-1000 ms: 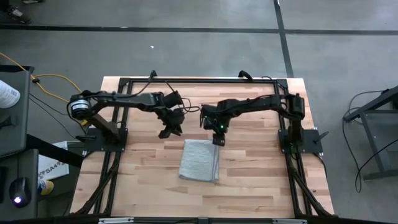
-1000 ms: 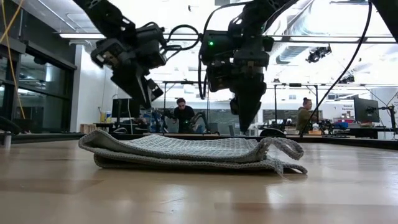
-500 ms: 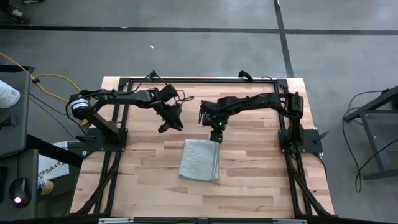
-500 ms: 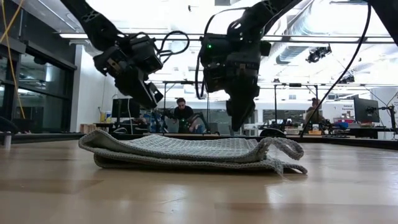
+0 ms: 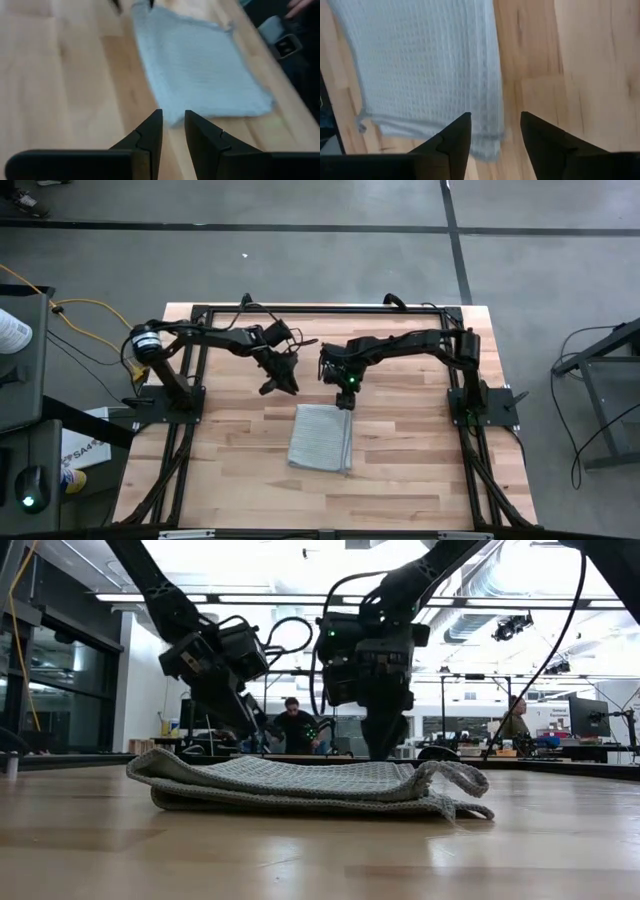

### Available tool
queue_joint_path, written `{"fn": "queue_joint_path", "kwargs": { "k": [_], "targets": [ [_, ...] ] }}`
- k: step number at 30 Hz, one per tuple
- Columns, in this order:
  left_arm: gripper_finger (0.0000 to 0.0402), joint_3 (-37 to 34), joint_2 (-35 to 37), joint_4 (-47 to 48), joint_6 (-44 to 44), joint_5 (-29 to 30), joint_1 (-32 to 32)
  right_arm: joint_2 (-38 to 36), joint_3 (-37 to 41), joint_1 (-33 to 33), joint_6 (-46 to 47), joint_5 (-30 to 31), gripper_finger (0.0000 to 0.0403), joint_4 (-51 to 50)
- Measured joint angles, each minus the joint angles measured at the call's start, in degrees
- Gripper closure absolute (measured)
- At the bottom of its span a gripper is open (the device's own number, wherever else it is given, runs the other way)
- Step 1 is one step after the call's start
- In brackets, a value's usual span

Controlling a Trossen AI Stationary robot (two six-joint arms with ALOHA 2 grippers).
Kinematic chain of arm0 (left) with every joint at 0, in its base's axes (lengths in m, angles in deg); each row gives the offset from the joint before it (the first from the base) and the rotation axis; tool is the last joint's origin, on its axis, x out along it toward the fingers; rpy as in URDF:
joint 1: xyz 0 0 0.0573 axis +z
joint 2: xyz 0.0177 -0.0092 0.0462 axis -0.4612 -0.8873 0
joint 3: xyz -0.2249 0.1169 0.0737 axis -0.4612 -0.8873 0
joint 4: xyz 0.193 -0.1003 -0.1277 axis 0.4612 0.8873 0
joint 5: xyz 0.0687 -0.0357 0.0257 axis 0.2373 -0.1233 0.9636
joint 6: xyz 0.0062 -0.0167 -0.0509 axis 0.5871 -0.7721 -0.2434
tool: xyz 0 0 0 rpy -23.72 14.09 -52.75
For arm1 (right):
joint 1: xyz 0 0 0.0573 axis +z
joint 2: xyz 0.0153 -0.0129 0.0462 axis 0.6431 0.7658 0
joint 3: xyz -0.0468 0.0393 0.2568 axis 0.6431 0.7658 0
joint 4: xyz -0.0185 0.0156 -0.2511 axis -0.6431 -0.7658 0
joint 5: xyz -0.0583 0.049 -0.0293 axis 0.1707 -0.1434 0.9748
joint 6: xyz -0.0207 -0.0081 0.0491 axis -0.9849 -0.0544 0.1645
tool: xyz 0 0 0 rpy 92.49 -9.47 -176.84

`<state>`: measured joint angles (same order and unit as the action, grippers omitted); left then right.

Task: Fold microfiber towels
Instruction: Fold the gray towel

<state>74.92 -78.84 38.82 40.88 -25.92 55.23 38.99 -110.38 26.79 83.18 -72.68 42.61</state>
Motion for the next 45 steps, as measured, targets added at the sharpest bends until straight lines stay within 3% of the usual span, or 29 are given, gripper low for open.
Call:
{"fn": "queue_joint_path", "kwargs": {
  "k": [3,16,33,45],
  "targets": [
    [0.0318,0.1,-1.3,-0.9,0.0,-3.0,0.0,0.1,0.0,0.0,0.0,-0.2,0.0232,-0.5],
    [0.0318,0.1,-6.5,-4.7,-4.1,-3.0,0.0,0.1,0.0,0.0,0.2,-0.2,0.0229,-0.4],
    [0.0318,0.2,-6.5,-5.7,-14.0,8.9,-4.6,0.1,0.0,2.5,0.2,0.1,0.0229,-2.7],
    [0.0318,0.2,-8.3,-6.2,-16.0,6.1,-4.9,0.1,0.0,2.6,-2.2,1.9,0.0229,-2.2]
  ]
}}
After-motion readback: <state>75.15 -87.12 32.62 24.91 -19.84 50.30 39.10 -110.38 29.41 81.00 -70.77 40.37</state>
